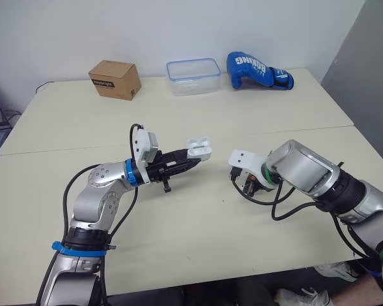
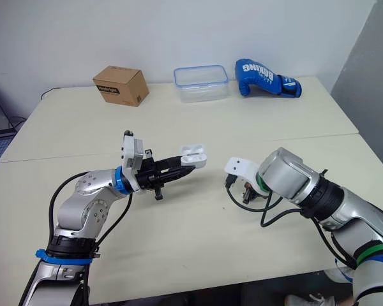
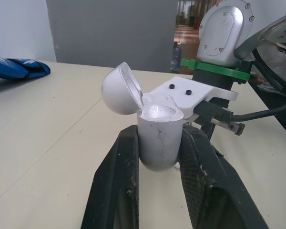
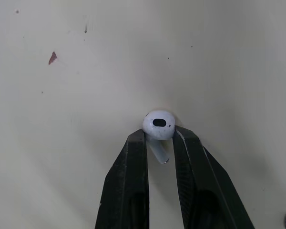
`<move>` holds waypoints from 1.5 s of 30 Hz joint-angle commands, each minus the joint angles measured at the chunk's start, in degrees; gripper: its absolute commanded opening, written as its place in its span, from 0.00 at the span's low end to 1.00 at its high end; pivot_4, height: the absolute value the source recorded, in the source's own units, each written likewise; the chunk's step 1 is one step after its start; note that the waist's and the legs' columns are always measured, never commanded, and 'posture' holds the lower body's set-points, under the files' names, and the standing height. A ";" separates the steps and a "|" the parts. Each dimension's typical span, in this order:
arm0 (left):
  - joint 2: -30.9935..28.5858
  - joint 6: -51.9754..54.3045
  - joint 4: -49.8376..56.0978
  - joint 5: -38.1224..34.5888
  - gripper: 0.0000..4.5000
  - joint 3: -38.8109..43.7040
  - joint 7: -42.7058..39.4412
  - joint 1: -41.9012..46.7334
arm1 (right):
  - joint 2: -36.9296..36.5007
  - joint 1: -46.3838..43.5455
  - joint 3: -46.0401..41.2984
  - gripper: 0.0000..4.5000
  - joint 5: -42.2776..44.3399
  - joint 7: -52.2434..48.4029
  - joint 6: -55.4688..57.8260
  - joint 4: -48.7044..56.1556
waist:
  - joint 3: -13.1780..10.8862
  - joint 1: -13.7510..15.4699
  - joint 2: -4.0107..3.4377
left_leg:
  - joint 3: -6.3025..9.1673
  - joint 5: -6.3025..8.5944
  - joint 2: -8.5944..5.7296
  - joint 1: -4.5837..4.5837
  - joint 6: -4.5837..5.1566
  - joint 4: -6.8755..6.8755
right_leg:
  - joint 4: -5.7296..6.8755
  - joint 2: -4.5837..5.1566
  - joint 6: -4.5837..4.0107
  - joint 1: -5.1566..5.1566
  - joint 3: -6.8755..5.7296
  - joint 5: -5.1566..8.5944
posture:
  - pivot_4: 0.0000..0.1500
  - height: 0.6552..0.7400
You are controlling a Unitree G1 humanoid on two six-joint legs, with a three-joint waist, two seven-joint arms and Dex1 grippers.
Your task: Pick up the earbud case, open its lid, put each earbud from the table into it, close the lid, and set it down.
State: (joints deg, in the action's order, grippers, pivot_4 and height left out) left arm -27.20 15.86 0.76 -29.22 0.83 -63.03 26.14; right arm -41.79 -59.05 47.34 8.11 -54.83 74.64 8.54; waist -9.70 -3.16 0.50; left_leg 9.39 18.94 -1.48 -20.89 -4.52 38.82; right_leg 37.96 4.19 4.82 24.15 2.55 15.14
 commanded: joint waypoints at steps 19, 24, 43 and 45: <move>-0.44 -0.49 2.29 -0.65 0.18 0.73 0.12 0.47 | -11.20 6.04 1.78 0.08 -12.07 -15.16 -23.92 1.85 | 0.01 0.19 0.03 | -0.02 0.00 0.02 0.00 0.00 0.01 | -0.02 0.00 0.00 -0.03 -0.01 0.00 | 1.00 1.00; -0.78 -0.32 2.51 -0.64 0.18 0.84 0.06 0.32 | -10.66 7.25 -0.06 0.46 -14.36 -16.57 -26.16 1.59 | 0.03 0.35 0.06 | -0.01 0.00 0.02 0.03 0.00 0.01 | -0.01 0.00 0.00 -0.06 -0.02 0.00 | 1.00 1.00; -0.83 -0.41 2.42 -0.51 0.18 0.68 0.16 0.57 | -8.81 8.84 -2.15 0.47 -19.14 -19.87 -27.02 5.10 | 0.03 0.42 0.06 | -0.02 0.00 0.02 0.02 0.00 0.01 | -0.02 0.00 0.00 -0.05 -0.02 0.00 | 1.00 1.00; -0.83 -0.39 2.48 -0.48 0.18 0.66 0.22 0.54 | -8.83 8.88 -2.05 0.47 -19.99 -19.98 -27.88 4.50 | 0.03 0.43 0.06 | -0.02 0.00 0.02 0.03 -0.01 0.02 | 0.00 0.00 0.00 -0.05 -0.02 0.00 | 1.00 1.00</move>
State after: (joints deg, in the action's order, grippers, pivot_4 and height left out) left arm -27.64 15.89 1.35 -29.17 0.84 -63.03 26.17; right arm -50.52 -50.44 46.05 -10.35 -74.95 47.50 13.21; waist -9.67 -2.73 0.56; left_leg 9.37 18.94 -1.46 -20.85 -4.52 38.84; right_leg 37.96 4.19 4.82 24.10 2.53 15.14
